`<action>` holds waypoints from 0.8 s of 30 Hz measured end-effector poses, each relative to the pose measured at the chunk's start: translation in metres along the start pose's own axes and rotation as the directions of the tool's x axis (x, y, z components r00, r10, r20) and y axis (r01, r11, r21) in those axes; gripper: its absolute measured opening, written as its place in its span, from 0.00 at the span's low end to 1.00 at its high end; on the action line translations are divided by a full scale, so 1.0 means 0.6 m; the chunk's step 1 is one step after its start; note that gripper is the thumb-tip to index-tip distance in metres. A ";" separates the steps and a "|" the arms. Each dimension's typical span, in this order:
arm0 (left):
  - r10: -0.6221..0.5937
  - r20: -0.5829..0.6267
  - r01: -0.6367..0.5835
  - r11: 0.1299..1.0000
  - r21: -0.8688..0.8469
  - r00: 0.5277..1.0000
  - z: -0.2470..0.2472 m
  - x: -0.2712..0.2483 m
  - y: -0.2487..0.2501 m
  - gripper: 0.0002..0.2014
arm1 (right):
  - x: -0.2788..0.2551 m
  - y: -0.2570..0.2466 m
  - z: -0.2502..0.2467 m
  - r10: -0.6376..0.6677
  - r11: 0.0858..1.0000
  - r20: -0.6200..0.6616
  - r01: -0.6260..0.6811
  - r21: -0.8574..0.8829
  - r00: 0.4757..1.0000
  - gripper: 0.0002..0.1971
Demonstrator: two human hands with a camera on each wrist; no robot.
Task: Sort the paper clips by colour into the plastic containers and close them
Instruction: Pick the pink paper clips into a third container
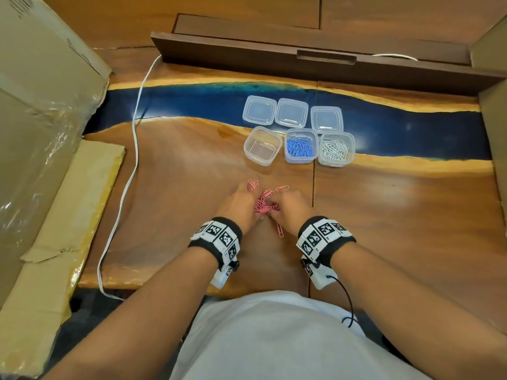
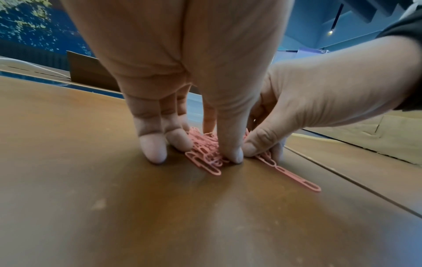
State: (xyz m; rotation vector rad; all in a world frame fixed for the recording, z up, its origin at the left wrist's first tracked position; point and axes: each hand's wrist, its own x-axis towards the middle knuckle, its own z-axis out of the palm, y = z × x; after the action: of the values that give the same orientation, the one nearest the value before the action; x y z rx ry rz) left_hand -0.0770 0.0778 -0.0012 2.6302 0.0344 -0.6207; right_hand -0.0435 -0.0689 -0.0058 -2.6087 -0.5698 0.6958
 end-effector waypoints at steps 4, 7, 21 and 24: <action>0.030 -0.037 -0.029 0.999 0.020 0.999 0.003 0.004 0.000 0.15 | -0.007 0.001 -0.015 0.049 0.997 -0.023 -0.048 0.064 0.999 0.09; 0.048 -0.054 -0.045 0.998 0.053 0.997 0.008 0.005 -0.004 0.08 | -0.007 0.001 -0.040 0.061 0.991 -0.020 -0.058 0.117 0.998 0.09; -0.111 -0.074 0.082 0.945 -0.317 0.991 -0.020 -0.023 -0.002 0.06 | 0.144 -0.049 -0.156 0.108 0.984 -0.235 -0.069 0.167 0.966 0.11; -0.146 -0.113 0.086 0.904 -0.419 0.983 -0.051 -0.022 0.005 0.06 | 0.166 -0.051 -0.155 0.120 0.987 -0.209 -0.093 0.132 0.970 0.11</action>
State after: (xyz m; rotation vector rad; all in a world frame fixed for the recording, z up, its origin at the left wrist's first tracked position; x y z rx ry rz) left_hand -0.0757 0.0890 0.0303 2.2622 0.3331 -0.4079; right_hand 0.0769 -0.0194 0.0448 -2.5712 -0.3131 0.4528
